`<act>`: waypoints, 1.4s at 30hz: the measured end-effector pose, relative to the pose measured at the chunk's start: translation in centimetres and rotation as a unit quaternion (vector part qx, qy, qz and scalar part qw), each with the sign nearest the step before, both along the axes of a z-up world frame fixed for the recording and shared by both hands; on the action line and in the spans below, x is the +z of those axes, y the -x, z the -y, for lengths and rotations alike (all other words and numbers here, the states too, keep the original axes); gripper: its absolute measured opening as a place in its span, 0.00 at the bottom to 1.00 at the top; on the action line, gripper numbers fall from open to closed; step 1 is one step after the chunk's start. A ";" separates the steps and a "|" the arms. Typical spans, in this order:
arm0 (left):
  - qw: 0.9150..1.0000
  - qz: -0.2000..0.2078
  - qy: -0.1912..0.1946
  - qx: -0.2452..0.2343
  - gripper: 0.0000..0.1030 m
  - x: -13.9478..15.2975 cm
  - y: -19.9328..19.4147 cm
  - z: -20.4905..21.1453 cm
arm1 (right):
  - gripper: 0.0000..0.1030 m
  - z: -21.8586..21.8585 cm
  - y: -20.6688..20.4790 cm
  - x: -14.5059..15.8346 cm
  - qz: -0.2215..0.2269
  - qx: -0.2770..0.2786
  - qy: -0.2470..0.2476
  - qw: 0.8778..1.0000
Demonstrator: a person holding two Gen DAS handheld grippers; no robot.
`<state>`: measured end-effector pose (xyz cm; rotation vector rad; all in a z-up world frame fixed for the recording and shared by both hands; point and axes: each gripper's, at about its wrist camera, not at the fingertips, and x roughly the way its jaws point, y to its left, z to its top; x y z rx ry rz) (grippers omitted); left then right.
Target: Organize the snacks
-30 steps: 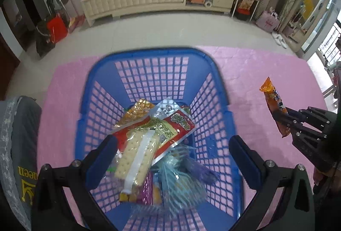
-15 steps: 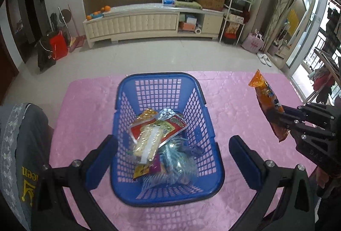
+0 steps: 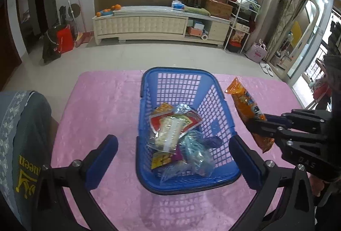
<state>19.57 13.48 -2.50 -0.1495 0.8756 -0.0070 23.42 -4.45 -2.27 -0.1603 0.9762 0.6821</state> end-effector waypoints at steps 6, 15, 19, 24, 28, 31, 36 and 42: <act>1.000 -0.017 -0.006 0.011 1.00 -1.8 -1.4 -1.8 | 0.16 -1.9 -1.7 -2.3 -0.024 0.005 0.007 1.000; 0.999 -0.027 -0.025 0.012 1.00 -3.7 -2.7 -2.4 | 0.16 -4.9 -3.0 -5.1 -0.026 0.015 0.049 0.998; 0.999 -0.033 -0.022 0.021 1.00 -4.3 -2.7 -2.9 | 0.19 -5.4 -3.1 -6.0 -0.011 0.014 0.073 0.997; 0.999 -0.031 -0.005 0.028 1.00 -4.5 -1.7 -2.9 | 0.76 -5.3 -1.2 -6.6 0.028 0.048 0.089 0.995; 0.999 -0.016 0.000 0.028 1.00 -4.3 0.2 -1.9 | 0.77 -3.1 0.3 -5.6 0.035 0.024 0.063 0.997; 1.000 -0.002 -0.010 0.025 1.00 -3.8 1.6 -0.9 | 0.77 -1.1 1.7 -4.2 0.050 -0.003 0.041 0.998; 0.999 0.028 -0.021 0.029 1.00 -2.3 4.9 1.5 | 0.77 2.4 4.4 -2.1 0.070 -0.055 0.016 0.996; 0.994 0.104 -0.023 0.032 1.00 0.3 10.5 4.8 | 0.77 6.9 9.1 0.0 0.094 -0.113 -0.025 0.989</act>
